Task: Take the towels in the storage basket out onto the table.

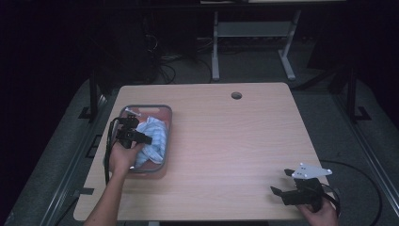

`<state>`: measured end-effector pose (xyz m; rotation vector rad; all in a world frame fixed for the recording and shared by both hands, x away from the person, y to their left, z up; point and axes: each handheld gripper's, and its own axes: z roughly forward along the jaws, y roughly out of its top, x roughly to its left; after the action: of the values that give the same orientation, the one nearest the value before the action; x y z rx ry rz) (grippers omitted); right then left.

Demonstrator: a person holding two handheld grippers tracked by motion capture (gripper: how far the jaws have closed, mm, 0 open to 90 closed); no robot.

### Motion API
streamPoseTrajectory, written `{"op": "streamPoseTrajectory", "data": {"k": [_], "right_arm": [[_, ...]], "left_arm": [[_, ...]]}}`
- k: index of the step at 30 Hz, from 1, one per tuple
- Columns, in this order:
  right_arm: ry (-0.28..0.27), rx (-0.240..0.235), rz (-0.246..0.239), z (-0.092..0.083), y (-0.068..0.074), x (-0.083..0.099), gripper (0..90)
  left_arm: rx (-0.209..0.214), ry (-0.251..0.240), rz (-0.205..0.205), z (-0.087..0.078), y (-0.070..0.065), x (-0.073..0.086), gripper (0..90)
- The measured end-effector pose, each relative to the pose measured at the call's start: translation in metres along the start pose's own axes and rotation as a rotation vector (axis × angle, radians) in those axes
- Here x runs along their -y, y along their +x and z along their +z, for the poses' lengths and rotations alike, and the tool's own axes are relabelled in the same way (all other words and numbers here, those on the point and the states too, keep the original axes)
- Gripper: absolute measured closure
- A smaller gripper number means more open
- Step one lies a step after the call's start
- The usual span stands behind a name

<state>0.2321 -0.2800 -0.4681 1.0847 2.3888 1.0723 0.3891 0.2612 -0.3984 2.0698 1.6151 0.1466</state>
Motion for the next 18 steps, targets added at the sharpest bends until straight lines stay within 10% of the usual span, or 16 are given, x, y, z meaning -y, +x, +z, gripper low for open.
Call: {"op": "streamPoseTrajectory", "data": {"k": [18], "right_arm": [[-0.009, 0.002, -0.006, 0.001, 0.0, -0.003, 14.7]], "left_arm": [[0.074, -0.164, -0.011, -0.046, 0.002, 0.009, 70.0]]}}
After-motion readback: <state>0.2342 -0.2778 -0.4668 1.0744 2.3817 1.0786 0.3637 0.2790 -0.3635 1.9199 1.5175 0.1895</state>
